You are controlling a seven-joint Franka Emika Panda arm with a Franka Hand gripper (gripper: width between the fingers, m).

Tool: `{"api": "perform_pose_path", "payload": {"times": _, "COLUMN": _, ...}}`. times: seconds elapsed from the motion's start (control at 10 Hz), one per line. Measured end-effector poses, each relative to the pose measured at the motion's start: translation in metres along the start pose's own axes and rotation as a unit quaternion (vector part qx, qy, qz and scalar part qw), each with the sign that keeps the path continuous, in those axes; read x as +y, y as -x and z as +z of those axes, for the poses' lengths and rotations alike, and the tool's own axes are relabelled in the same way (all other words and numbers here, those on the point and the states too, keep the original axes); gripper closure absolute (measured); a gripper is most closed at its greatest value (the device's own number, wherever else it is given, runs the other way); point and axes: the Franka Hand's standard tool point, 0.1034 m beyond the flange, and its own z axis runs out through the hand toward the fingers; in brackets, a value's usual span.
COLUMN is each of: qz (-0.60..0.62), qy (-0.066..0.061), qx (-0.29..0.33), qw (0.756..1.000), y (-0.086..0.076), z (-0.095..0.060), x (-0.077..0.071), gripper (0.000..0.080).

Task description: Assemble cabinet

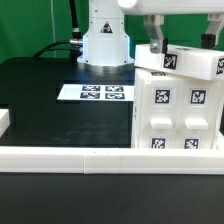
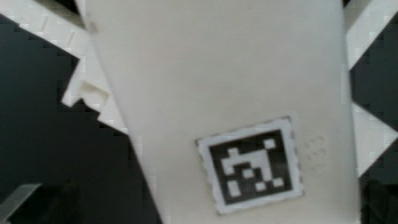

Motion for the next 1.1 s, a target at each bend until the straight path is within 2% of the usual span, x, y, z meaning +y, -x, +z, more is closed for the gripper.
{"api": "perform_pose_path", "payload": {"times": 0.2, "qz": 0.030, "qy": 0.000, "qx": -0.002, "qw": 1.000, "y": 0.001, "z": 0.002, "x": 0.001, "gripper": 0.0002}}
{"api": "perform_pose_path", "payload": {"times": 0.4, "qz": 0.047, "qy": 0.000, "qx": -0.002, "qw": 0.999, "y": 0.001, "z": 0.001, "x": 0.002, "gripper": 0.0262}}
{"api": "perform_pose_path", "payload": {"times": 0.5, "qz": 0.051, "qy": 0.000, "qx": -0.001, "qw": 0.999, "y": 0.001, "z": 0.001, "x": 0.003, "gripper": 0.0463}}
{"api": "perform_pose_path", "payload": {"times": 0.7, "qz": 0.053, "qy": 0.007, "qx": 0.012, "qw": 0.999, "y": -0.003, "z": 0.000, "x": 0.006, "gripper": 0.0748}}
{"api": "perform_pose_path", "payload": {"times": 0.8, "qz": 0.053, "qy": 0.010, "qx": 0.016, "qw": 0.998, "y": -0.004, "z": 0.000, "x": 0.007, "gripper": 0.0783}}
{"api": "perform_pose_path", "payload": {"times": 1.0, "qz": 0.053, "qy": 0.008, "qx": 0.014, "qw": 0.998, "y": -0.003, "z": -0.003, "x": 0.009, "gripper": 0.0797}}
{"api": "perform_pose_path", "payload": {"times": 1.1, "qz": 0.052, "qy": 0.006, "qx": 0.016, "qw": 0.998, "y": -0.002, "z": -0.012, "x": 0.009, "gripper": 0.0797}}
